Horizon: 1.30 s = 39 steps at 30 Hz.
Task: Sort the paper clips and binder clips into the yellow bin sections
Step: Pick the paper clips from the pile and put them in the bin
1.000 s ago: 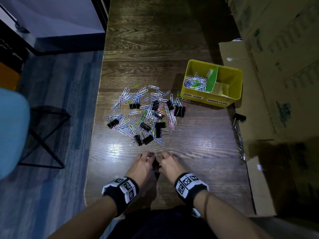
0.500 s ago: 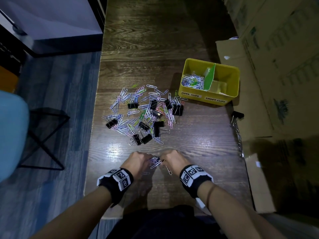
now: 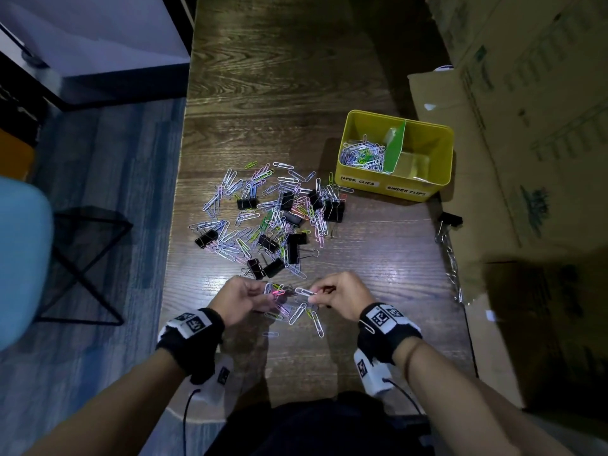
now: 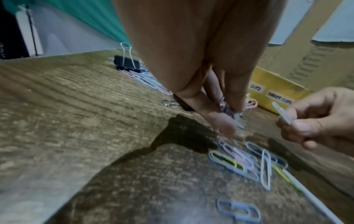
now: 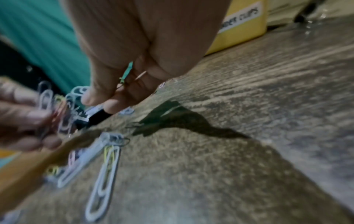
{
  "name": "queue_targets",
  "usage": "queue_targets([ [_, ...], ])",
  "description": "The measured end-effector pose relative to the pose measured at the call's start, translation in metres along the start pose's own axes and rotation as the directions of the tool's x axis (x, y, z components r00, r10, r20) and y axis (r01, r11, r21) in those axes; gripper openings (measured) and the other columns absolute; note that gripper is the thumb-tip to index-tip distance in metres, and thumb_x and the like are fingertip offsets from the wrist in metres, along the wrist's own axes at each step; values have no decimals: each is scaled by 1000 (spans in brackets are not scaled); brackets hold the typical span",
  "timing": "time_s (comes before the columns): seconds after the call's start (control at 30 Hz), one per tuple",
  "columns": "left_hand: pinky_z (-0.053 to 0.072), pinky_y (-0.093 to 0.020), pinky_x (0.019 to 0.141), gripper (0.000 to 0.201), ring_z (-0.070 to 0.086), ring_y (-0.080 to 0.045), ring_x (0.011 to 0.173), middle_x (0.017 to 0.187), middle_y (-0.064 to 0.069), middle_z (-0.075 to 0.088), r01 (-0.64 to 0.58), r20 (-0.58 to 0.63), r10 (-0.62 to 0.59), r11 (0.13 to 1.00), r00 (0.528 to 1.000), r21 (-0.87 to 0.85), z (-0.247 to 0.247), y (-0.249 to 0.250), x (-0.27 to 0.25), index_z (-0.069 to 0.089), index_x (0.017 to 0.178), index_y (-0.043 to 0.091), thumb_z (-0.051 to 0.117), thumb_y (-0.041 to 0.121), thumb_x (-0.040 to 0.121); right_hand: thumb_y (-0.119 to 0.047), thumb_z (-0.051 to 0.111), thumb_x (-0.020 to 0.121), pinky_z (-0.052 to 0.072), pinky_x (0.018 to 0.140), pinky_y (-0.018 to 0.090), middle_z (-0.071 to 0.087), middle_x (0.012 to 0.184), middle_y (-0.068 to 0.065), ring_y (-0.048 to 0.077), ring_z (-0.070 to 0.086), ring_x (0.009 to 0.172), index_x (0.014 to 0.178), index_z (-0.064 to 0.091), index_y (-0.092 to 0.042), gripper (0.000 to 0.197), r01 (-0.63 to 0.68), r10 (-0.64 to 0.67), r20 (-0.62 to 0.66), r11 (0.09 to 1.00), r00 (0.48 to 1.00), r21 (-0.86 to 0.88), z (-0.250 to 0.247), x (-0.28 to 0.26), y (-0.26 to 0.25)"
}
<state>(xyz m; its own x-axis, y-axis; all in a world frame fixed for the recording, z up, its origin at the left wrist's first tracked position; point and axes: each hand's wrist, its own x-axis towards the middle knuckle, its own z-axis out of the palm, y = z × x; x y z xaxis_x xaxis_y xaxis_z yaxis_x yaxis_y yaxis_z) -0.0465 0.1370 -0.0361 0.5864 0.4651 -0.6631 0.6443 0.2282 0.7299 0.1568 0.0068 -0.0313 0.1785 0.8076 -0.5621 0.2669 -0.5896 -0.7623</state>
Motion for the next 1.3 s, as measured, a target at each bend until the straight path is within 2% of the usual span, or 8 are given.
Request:
queue_targets([
  [0.1, 56, -19, 65, 11, 69, -15, 67, 72, -11, 73, 17, 39, -12, 989, 999, -148, -5, 22, -4, 63, 83, -14, 63, -4, 79, -18, 79, 71, 52, 64, 25, 71, 73, -3, 4, 63, 61, 85, 75, -16, 15, 0, 11, -48, 973, 999, 229, -16, -3, -2],
  [0.3, 58, -22, 66, 21, 70, -23, 71, 80, -21, 71, -65, 53, 86, 947, 995, -316, -13, 115, 4, 66, 87, -8, 66, 4, 70, -6, 78, 64, 57, 64, 25, 74, 72, 2, 14, 65, 59, 76, 74, -14, 15, 180, -58, -241, 831, 969, 526, -67, -23, -40],
  [0.43, 58, -23, 66, 18, 70, -20, 72, 77, -9, 72, -196, 67, 236, 911, 970, -364, -4, 197, 36, 73, 73, 7, 60, -4, 78, -6, 76, 64, 55, 56, 21, 71, 65, 0, 12, 61, 50, 76, 71, -10, 14, 366, -151, -411, 774, 899, 516, -116, -28, -72],
  [0.63, 54, -18, 54, 15, 65, -11, 54, 74, -17, 62, -251, -75, 240, 948, 968, -196, 32, 277, 128, 59, 93, -14, 62, -5, 82, -5, 78, 68, 51, 50, 19, 65, 59, -5, 7, 55, 45, 74, 67, -12, 14, 444, -195, -532, 804, 824, 395, -183, 1, -95],
  [0.83, 49, -25, 68, 22, 60, -16, 69, 88, -6, 68, -197, -126, 240, 939, 962, 280, 54, 280, 178, 70, 103, 12, 62, 13, 83, -22, 80, 73, 57, 62, 31, 66, 69, -4, 12, 64, 64, 69, 65, -26, 16, 228, -151, -568, 971, 809, 66, -227, 69, -87],
  [1.03, 56, -42, 83, 24, 69, -22, 82, 84, -1, 72, -299, -280, 317, 948, 906, 106, 43, 248, 158, 71, 72, 34, 60, 13, 78, -32, 74, 80, 50, 90, 27, 68, 107, 5, 14, 61, 94, 112, 66, -13, 38, -19, -89, -522, 980, 848, -198, -232, 105, -89],
  [1.17, 55, -29, 67, 18, 63, -13, 69, 78, -1, 68, -372, -212, 399, 915, 892, 157, 31, 217, 104, 66, 83, 22, 58, 6, 88, -36, 68, 83, 46, 96, 35, 60, 118, 8, 21, 56, 109, 116, 64, -18, 37, 47, -263, -448, 898, 854, -438, -216, 89, -100],
  [1.3, 45, -10, 65, 11, 58, 9, 65, 81, 5, 69, -368, 57, 389, 801, 919, 473, 10, 139, 52, 69, 92, 14, 62, 10, 86, -30, 73, 80, 49, 79, 29, 61, 87, -2, 12, 56, 80, 97, 71, -18, 21, 250, -365, -198, 863, 910, -439, -164, 45, -93],
])
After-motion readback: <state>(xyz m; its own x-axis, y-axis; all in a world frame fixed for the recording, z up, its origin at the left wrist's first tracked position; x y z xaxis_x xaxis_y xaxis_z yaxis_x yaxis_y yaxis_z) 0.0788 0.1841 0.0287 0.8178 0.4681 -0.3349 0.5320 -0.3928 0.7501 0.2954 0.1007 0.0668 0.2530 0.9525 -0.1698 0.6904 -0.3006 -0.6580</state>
